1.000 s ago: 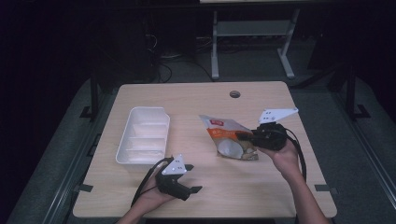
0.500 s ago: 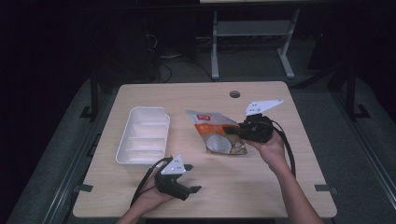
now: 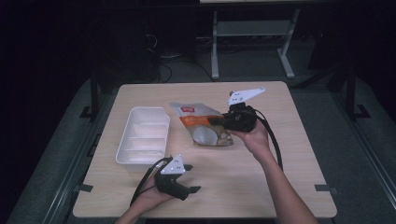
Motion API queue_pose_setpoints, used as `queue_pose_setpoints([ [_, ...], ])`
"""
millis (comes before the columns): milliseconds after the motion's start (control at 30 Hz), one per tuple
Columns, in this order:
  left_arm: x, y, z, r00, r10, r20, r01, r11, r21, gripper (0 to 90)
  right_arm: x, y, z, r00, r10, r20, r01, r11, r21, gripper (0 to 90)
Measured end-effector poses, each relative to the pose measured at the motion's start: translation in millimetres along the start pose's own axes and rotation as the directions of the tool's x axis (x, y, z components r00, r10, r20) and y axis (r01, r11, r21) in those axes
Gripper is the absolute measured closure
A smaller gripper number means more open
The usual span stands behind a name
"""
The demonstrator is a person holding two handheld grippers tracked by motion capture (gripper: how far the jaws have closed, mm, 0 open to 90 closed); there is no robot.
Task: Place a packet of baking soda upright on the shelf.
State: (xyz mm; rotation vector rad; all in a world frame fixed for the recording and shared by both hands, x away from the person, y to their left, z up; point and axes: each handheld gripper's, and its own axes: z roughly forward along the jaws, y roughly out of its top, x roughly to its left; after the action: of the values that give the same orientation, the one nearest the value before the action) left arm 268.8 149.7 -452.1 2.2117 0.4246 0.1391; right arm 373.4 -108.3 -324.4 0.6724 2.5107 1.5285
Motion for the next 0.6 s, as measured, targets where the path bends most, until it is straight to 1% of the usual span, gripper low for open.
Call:
queue_pose_setpoints([
  [67,-0.3,0.0,0.7,1.0000,0.006,-0.001,-0.006,1.0000,0.005,21.2,0.4,6.7,5.8,0.9999,-0.012,-0.008,0.012,1.000,-0.003,89.4],
  [100,-0.3,0.0,0.7,1.0000,0.006,-0.001,-0.006,1.0000,0.005,21.2,0.4,6.7,5.8,0.9999,-0.012,-0.008,0.012,1.000,-0.003,89.4],
  [133,-0.5,-0.1,1.1,1.0000,0.009,-0.001,-0.009,0.9999,0.007,21.2,1.2,9.7,9.2,0.9999,-0.014,-0.010,0.014,1.000,-0.007,89.4],
  [167,-0.7,-0.2,1.5,0.9999,0.010,-0.001,-0.010,0.9999,0.009,21.3,1.4,16.4,16.7,0.9995,-0.025,-0.020,0.025,1.000,-0.005,89.4],
  [300,-1.7,-0.3,2.6,0.9998,0.019,0.002,-0.019,0.9997,0.014,21.2,1.4,27.2,28.9,0.9987,-0.040,-0.033,0.040,0.999,0.005,89.4],
  [500,-2.7,-0.8,3.9,0.9997,0.025,0.004,-0.025,0.9994,0.025,21.2,2.4,41.4,45.5,0.9975,-0.044,-0.056,0.044,0.999,-0.002,89.4],
  [600,-2.6,-1.1,3.7,0.9997,0.024,0.005,-0.024,0.9995,0.022,21.2,3.3,46.7,53.2,0.9967,-0.049,-0.065,0.049,0.999,-0.001,89.4],
])
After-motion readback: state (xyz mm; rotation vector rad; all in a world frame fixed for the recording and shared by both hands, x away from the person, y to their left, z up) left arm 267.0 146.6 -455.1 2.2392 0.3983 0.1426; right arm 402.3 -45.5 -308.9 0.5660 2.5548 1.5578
